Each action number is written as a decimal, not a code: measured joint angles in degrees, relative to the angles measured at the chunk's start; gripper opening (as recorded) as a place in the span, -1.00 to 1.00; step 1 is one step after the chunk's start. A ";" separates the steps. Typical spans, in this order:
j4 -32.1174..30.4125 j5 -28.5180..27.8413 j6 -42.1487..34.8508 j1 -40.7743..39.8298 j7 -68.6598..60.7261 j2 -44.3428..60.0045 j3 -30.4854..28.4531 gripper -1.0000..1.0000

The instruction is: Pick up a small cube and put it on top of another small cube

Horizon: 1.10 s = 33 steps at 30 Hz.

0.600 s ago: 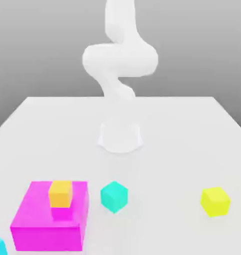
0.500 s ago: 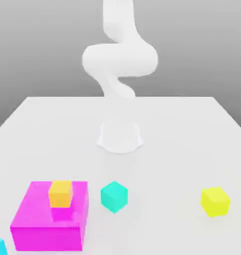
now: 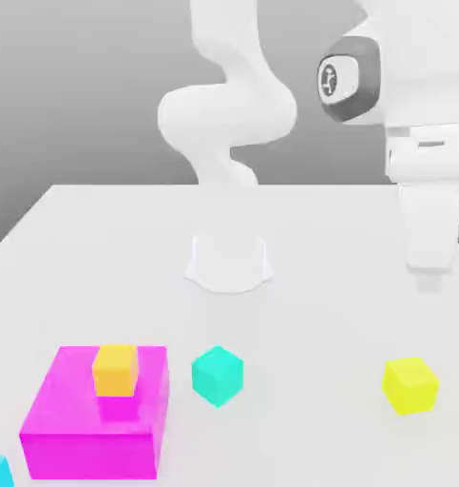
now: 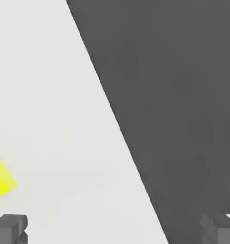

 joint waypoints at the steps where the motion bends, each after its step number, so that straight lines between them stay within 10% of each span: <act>1: -0.68 -0.09 1.01 1.19 -2.41 2.07 0.51 0.00; 10: -2.08 -4.89 13.05 5.56 -10.23 20.82 0.46 0.00; 11: -1.76 -5.43 14.51 6.16 -9.86 22.62 -0.25 -1.00; 33: -13.81 -3.43 1.61 -10.03 7.76 -2.54 -5.93 -1.00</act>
